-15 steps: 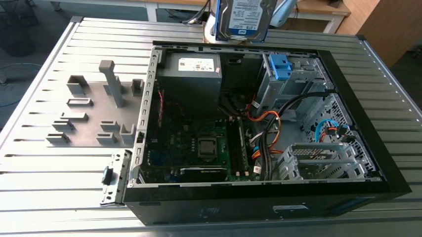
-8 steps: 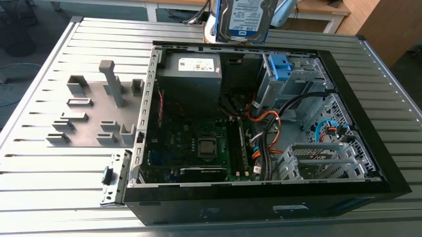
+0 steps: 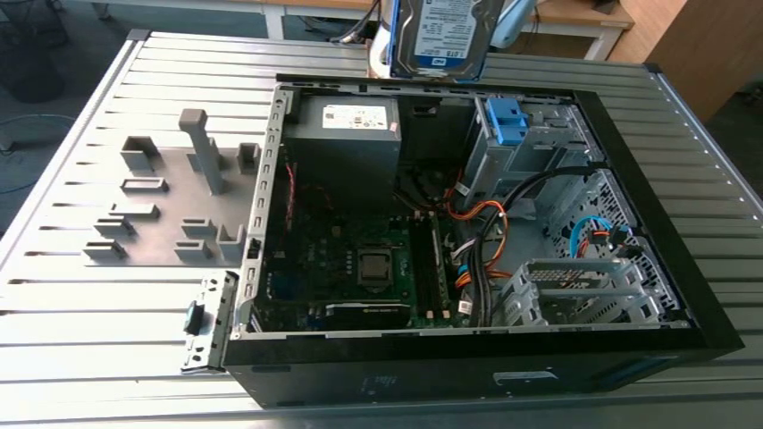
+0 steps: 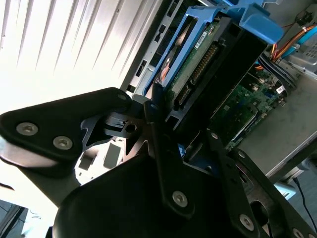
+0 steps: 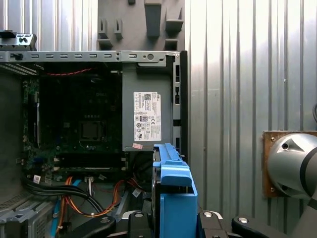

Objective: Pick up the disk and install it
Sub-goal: 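Pick up the disk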

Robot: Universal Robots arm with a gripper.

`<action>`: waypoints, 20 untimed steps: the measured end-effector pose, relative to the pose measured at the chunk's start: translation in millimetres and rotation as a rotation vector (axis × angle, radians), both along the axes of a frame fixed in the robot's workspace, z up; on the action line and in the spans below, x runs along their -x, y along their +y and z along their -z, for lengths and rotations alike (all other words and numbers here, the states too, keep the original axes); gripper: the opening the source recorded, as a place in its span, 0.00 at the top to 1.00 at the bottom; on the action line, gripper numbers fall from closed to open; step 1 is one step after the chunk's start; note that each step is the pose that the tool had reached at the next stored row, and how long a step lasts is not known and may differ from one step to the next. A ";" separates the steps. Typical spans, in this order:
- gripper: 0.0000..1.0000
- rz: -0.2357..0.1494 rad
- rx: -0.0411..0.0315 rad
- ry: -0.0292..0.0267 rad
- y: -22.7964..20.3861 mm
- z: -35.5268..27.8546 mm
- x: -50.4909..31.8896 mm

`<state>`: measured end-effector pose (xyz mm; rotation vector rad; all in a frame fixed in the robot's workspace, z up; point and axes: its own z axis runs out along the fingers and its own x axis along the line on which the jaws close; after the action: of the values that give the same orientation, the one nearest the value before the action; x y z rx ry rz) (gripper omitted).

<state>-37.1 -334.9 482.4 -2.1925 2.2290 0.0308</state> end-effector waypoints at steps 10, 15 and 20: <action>0.64 0.000 0.0032 0.0000 -4.1 0.0 0.0; 0.64 0.000 0.0046 0.0000 -6.2 0.0 0.0; 0.64 0.000 0.0064 0.0000 -8.0 0.0 0.0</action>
<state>-37.1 -342.9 482.4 -2.1957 2.2323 0.0237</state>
